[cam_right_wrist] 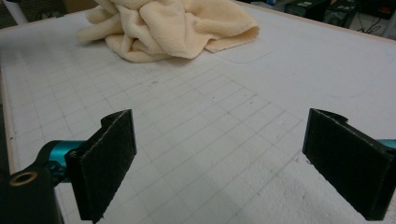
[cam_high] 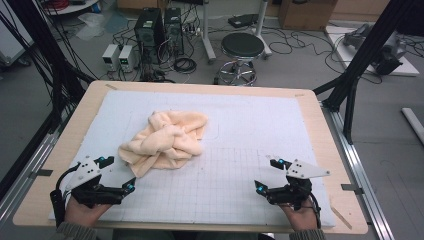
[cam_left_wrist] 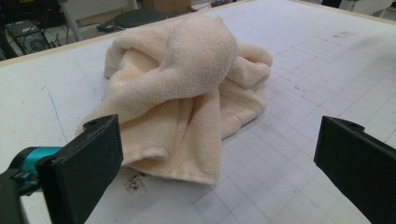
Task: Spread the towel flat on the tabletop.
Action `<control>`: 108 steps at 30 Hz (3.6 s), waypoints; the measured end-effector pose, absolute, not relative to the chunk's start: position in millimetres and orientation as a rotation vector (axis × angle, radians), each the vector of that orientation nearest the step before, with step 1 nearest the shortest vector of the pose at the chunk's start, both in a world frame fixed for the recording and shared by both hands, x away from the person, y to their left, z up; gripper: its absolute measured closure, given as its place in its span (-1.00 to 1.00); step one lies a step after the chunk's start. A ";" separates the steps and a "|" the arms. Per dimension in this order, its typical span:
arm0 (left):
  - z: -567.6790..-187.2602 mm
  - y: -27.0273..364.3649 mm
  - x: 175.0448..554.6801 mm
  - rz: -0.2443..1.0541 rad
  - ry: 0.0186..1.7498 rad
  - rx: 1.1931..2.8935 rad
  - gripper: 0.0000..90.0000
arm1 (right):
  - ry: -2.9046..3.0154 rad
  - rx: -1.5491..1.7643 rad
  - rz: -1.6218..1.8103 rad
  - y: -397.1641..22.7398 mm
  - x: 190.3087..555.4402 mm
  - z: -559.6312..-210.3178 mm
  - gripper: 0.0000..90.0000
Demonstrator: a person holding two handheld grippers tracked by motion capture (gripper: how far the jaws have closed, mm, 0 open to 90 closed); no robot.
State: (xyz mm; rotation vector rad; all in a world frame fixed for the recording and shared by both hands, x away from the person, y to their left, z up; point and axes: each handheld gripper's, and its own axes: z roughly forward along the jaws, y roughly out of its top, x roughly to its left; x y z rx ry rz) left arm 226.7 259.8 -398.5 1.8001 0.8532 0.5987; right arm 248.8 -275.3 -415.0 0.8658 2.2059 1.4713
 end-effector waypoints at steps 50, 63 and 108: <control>-398.3 263.8 222.6 0.592 0.865 1.790 -0.96 | 2.260 0.776 1.498 -243.9 285.6 -375.5 -0.80; -398.0 261.7 225.9 0.581 0.861 1.795 -0.96 | 2.306 0.701 1.528 -192.7 326.8 -350.5 -0.80; -399.1 262.0 228.5 0.573 0.860 1.803 -0.96 | 2.603 0.596 1.506 -9.8 408.7 -397.8 -0.50</control>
